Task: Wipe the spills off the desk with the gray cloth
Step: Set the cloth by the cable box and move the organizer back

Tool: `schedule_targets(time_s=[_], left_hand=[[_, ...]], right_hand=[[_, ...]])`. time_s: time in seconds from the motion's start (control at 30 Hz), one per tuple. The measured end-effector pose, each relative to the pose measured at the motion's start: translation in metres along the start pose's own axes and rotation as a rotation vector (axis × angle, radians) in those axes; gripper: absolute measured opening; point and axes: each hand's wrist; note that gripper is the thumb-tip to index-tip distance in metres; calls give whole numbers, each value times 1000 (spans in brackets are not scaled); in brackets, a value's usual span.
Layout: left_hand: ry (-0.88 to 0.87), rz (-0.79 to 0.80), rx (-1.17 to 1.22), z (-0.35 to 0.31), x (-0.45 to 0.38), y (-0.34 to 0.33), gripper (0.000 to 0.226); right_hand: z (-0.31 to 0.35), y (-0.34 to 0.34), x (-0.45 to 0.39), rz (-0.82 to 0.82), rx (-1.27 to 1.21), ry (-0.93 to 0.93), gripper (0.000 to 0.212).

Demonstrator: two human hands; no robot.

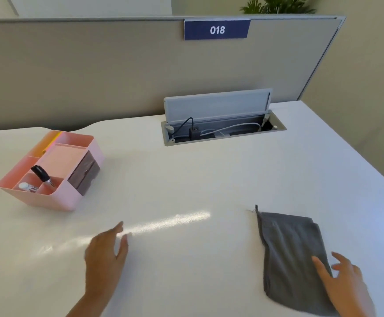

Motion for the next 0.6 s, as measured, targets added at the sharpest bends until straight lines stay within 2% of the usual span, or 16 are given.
schedule_targets(time_s=[0.03, 0.1, 0.17, 0.23, 0.33, 0.4, 0.47, 0.53, 0.6], left_hand=[[33, 61, 117, -24, 21, -18, 27], [123, 283, 265, -76, 59, -59, 34], [177, 575, 243, -125, 88, -98, 41], [237, 774, 182, -170, 101, -122, 47], [279, 902, 57, -213, 106, -147, 53], [333, 961, 33, -228, 103, -154, 49], [442, 972, 96, -232, 102, -160, 26], [540, 967, 207, -231, 97, -153, 33], [588, 994, 353, -225, 87, -149, 30]], right_hand=[[0, 0, -3, 79, -26, -34, 67], [0, -1, -5, 163, -44, -78, 69], [1, 1, -5, 209, -62, -101, 64], [5, 6, -7, 258, -102, -103, 59], [15, 20, -11, 349, -185, -10, 47], [27, 34, -11, 435, -277, 63, 33], [40, 47, -8, 508, -378, 110, 22], [53, 62, -5, 574, -479, 165, 16], [66, 77, -5, 639, -594, 226, 13]])
Point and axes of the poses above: each hand's wrist, its own x-axis away from the middle knuckle, its own y-axis out of the back of the hand, z = x × y, and after that the axes turned 9 degrees about x, right-handed
